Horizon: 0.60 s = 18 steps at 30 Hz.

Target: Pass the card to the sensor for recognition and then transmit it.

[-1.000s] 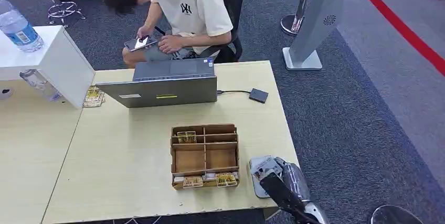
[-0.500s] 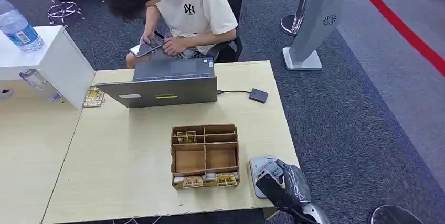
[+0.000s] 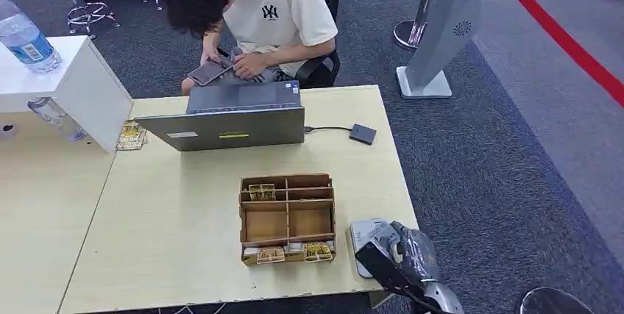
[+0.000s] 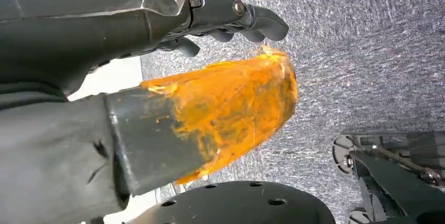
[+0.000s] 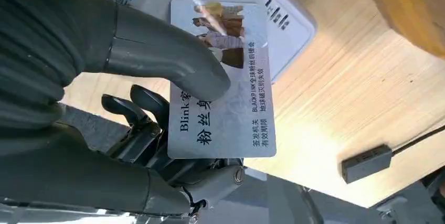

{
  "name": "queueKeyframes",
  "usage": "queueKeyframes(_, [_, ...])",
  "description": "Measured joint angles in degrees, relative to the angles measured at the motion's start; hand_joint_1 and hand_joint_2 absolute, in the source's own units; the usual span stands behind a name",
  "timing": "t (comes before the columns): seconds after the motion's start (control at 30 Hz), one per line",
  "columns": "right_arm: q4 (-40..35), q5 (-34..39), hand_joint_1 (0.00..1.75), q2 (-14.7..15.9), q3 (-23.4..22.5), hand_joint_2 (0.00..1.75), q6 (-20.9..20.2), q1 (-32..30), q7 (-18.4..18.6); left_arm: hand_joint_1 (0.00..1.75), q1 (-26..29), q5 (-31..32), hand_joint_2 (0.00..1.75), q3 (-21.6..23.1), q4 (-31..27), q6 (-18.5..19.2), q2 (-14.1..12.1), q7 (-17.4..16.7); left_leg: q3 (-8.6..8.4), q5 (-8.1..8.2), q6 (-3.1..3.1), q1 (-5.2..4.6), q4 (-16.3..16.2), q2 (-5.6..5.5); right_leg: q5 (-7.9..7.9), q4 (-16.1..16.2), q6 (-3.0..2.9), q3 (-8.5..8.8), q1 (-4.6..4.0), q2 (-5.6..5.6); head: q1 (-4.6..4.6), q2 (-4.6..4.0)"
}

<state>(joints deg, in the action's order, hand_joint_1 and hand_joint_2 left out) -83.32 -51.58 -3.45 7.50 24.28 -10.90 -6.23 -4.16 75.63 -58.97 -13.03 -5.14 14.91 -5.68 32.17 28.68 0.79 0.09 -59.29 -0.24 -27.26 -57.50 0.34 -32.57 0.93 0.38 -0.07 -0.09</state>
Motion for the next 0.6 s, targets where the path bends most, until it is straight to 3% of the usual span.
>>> queueKeyframes(0.6, [2.27,-2.16,1.75,0.00,-0.52,1.75,0.50,0.69,0.79,0.00,0.00,0.74,0.00,0.00,-0.02,0.00,0.00,0.04,-0.01,0.00,0.00,0.00,0.00,0.00,0.00,0.00,0.00,0.01,0.00,0.00,0.00,0.00])
